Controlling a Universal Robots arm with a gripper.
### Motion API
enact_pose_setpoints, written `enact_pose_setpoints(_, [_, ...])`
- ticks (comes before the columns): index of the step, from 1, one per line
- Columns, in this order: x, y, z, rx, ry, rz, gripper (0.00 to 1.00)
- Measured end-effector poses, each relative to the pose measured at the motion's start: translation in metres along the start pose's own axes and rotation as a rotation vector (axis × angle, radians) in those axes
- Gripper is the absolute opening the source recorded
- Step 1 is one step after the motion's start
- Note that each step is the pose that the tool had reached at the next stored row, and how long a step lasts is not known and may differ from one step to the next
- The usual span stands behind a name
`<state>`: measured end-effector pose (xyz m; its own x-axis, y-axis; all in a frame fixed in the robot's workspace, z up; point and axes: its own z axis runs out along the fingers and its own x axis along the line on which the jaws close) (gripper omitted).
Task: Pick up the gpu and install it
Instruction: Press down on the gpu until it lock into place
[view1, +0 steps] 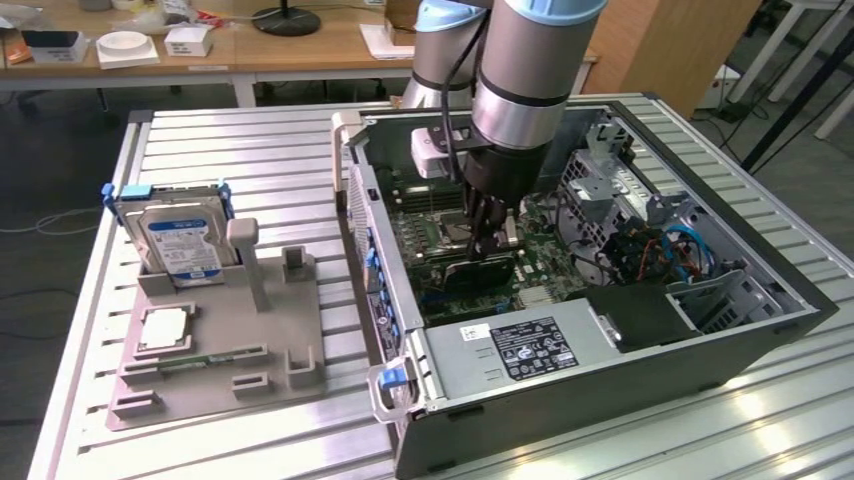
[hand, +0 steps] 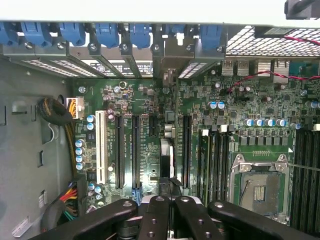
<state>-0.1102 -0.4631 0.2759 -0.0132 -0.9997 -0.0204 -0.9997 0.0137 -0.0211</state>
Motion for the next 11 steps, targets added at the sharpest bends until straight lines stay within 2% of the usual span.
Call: enact_pose_setpoints(11, [0.0000,0.0000,0.0008,0.0000,-0.0015,0.000,0.11])
